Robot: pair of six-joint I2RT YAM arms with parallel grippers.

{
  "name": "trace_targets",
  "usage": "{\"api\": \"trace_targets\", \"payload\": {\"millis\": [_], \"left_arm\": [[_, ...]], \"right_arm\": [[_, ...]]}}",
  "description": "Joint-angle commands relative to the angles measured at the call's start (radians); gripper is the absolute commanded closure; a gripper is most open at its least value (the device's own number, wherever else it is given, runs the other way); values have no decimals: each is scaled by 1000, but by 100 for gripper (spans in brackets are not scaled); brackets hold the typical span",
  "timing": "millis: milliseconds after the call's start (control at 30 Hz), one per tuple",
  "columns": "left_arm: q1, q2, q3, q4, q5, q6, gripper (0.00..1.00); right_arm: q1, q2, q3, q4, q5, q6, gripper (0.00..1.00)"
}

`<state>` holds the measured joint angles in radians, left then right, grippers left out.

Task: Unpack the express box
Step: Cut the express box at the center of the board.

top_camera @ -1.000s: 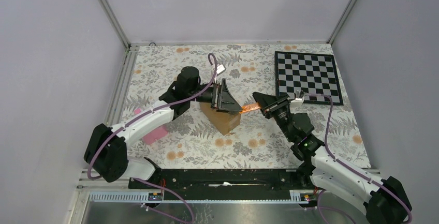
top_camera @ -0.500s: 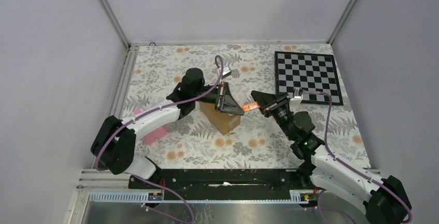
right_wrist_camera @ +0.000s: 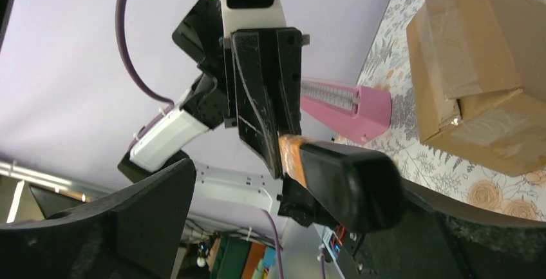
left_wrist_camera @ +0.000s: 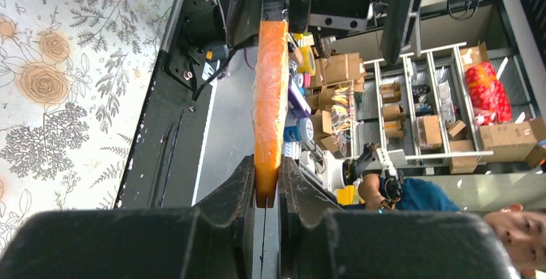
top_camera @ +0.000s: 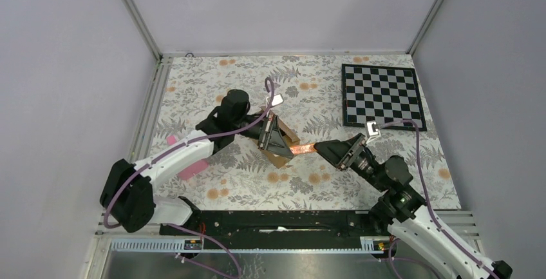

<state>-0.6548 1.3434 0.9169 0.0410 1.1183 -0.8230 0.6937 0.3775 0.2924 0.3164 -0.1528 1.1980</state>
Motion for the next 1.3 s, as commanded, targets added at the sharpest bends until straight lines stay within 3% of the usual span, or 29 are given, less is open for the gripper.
{"api": "trace_targets", "payload": {"millis": [0, 200, 433, 867, 1133, 1267], "left_arm": [[-5, -70, -14, -56, 68, 110, 100], [-43, -87, -22, -52, 115, 122, 100], [-49, -79, -5, -209, 110, 256, 100], [-43, -43, 23, -296, 47, 316, 100], [-42, -26, 31, -306, -4, 300, 100], [-36, -23, 32, -308, -16, 295, 100]], "right_arm": [[3, -70, 7, -127, -115, -81, 0], [4, 53, 75, -97, -256, -136, 1], [3, 81, 155, -170, -292, -180, 1], [4, 44, 181, -180, -361, -176, 30], [4, 17, 195, -186, -335, -176, 37], [3, 0, 208, -186, -329, -182, 32]]}}
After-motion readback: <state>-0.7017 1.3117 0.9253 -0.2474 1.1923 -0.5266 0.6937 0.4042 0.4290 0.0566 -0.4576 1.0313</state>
